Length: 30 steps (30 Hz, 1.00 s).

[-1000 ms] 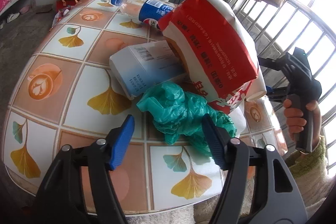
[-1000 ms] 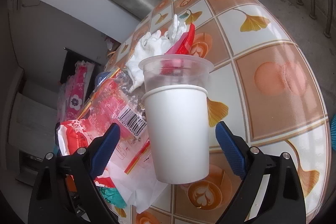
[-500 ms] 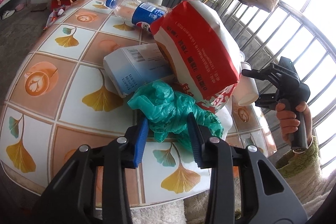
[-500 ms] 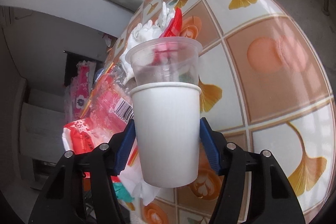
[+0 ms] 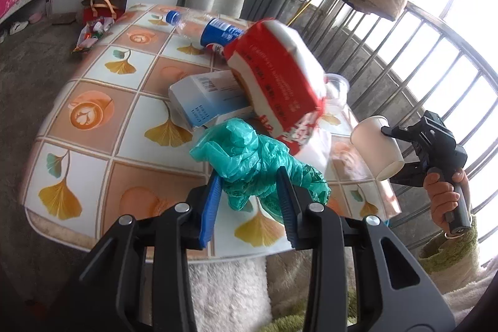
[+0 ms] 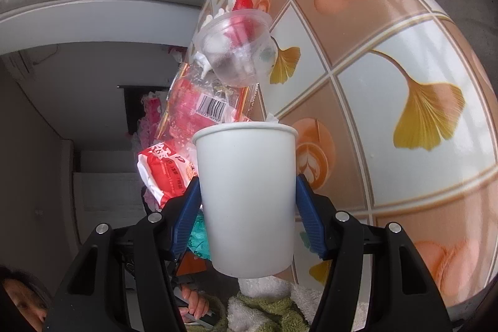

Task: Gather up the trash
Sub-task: 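Carry the green bag and paper cup to the blue wastebasket and release both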

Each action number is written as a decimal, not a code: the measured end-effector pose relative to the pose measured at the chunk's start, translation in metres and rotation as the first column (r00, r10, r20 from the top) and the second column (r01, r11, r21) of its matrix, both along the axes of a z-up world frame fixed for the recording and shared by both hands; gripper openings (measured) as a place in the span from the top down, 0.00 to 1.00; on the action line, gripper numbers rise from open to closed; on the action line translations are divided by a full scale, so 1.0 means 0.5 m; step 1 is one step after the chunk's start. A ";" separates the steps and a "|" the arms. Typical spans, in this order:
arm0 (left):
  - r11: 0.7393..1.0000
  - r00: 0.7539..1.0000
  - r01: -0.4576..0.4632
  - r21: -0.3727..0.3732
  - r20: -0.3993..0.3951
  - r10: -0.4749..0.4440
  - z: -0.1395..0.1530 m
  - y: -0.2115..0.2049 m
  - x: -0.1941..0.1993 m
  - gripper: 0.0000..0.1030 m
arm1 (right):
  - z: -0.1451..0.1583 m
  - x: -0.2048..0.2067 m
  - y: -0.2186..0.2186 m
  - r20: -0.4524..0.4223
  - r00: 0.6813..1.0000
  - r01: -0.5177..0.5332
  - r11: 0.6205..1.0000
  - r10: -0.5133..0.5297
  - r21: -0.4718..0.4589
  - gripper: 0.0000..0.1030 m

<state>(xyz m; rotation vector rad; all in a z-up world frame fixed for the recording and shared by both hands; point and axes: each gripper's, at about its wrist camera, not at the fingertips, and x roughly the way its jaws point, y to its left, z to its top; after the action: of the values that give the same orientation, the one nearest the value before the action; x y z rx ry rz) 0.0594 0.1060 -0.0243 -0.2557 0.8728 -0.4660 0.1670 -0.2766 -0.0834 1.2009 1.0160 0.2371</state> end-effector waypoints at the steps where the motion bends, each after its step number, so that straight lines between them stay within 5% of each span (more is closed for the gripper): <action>1: 1.000 1.000 0.009 -0.001 0.013 -0.009 0.013 -0.004 -0.011 0.68 | 0.006 -0.017 -0.002 0.016 1.000 0.010 1.000 -0.010 0.005 0.43; 8: 0.985 0.980 0.172 -0.009 0.103 -0.170 0.086 -0.101 -0.056 0.68 | 0.044 -0.150 -0.068 0.119 0.983 0.139 0.990 -0.141 0.020 0.43; 13: 0.932 0.925 0.361 0.005 0.125 -0.359 0.123 -0.261 -0.025 0.68 | 0.068 -0.272 -0.158 0.172 0.936 0.315 0.949 -0.307 -0.015 0.43; 18: 0.847 0.847 0.530 0.037 0.013 -0.531 0.123 -0.487 0.040 0.68 | 0.071 -0.397 -0.254 0.194 0.843 0.525 0.846 -0.502 -0.091 0.43; 21: 0.765 0.767 0.641 0.064 -0.059 -0.639 0.102 -0.652 0.064 0.68 | 0.049 -0.444 -0.313 0.176 0.770 0.635 0.763 -0.613 -0.122 0.43; 26: 0.636 0.641 0.765 0.099 -0.208 -0.739 -0.003 -0.922 0.071 0.68 | -0.027 -0.504 -0.429 0.113 0.645 0.763 0.627 -0.756 -0.158 0.43; 30: 0.568 0.578 0.813 0.131 -0.302 -0.758 -0.102 -1.097 0.067 0.68 | -0.098 -0.530 -0.538 0.050 0.576 0.809 0.560 -0.816 -0.178 0.42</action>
<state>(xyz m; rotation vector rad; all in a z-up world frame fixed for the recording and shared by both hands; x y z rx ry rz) 0.0927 -0.4426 -0.0753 0.3820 1.2397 -1.1846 -0.0980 -0.5457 -0.1323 1.3866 0.3944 -0.6215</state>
